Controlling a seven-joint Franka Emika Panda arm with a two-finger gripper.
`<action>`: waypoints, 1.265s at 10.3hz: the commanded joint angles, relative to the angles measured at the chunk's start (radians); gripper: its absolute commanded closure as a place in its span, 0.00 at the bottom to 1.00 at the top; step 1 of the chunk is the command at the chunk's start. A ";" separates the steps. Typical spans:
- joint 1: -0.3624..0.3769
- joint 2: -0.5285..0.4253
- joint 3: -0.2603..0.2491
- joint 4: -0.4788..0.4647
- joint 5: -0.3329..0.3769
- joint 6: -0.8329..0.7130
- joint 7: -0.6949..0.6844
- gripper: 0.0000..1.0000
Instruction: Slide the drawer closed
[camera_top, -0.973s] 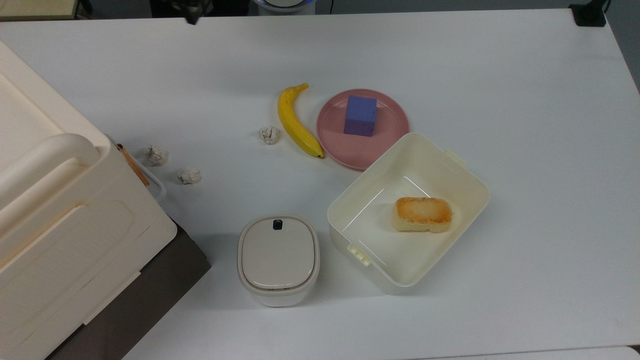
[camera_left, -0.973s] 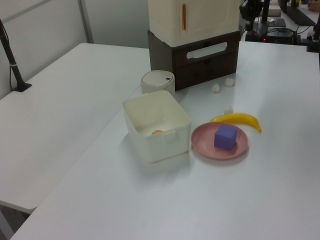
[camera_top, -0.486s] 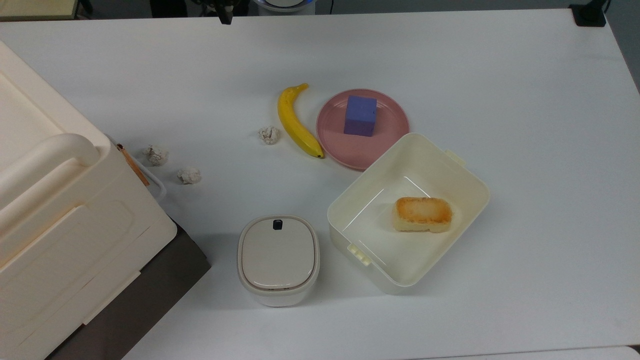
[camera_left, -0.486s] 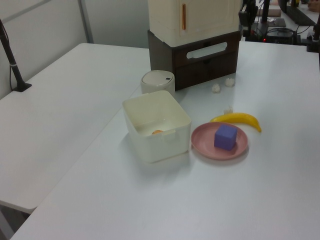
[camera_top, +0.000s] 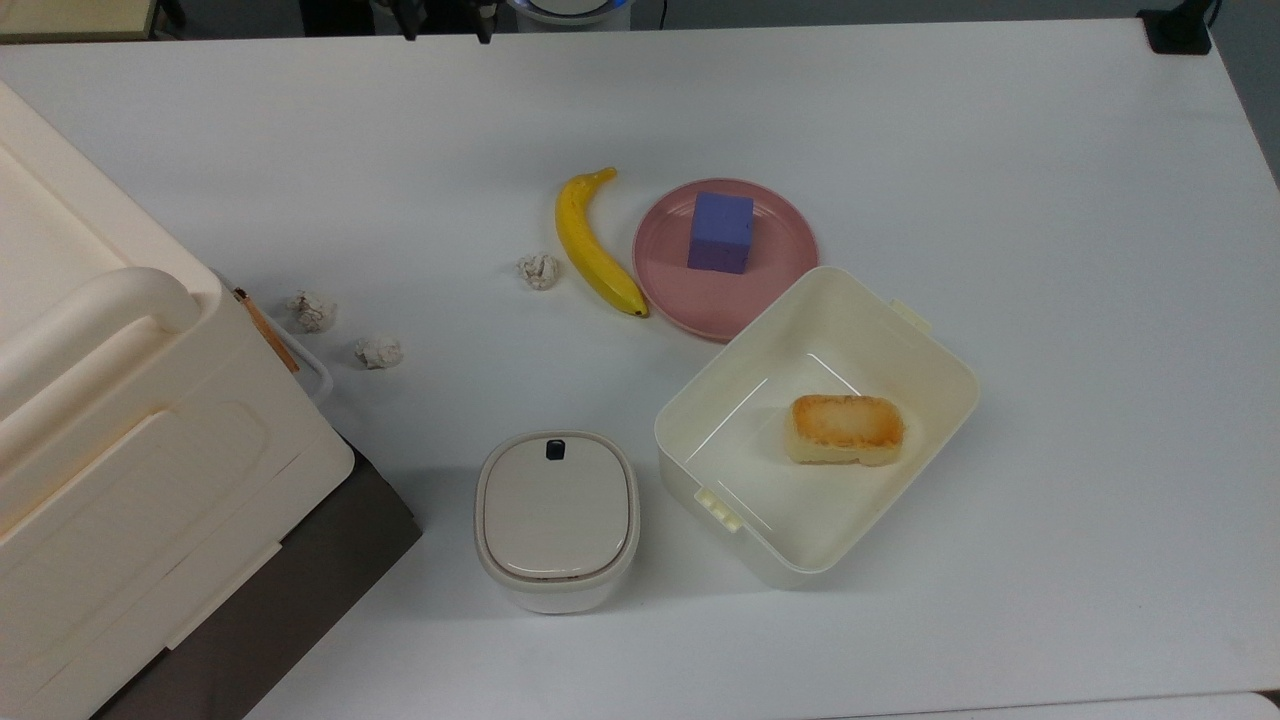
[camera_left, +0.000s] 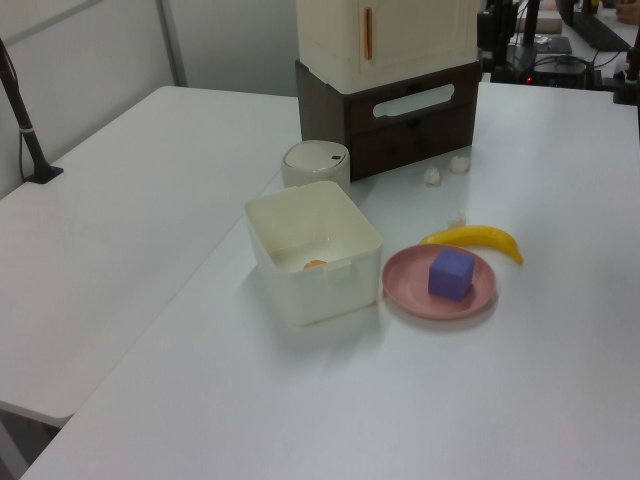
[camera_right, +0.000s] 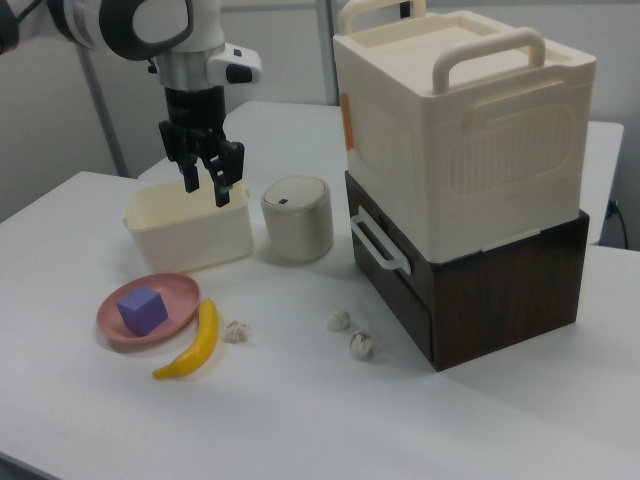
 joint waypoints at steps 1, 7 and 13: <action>0.025 -0.042 -0.046 0.014 -0.018 -0.010 -0.015 0.00; 0.103 -0.052 -0.140 0.015 -0.019 0.028 -0.004 0.00; 0.095 -0.047 -0.140 0.014 -0.025 0.030 -0.110 0.00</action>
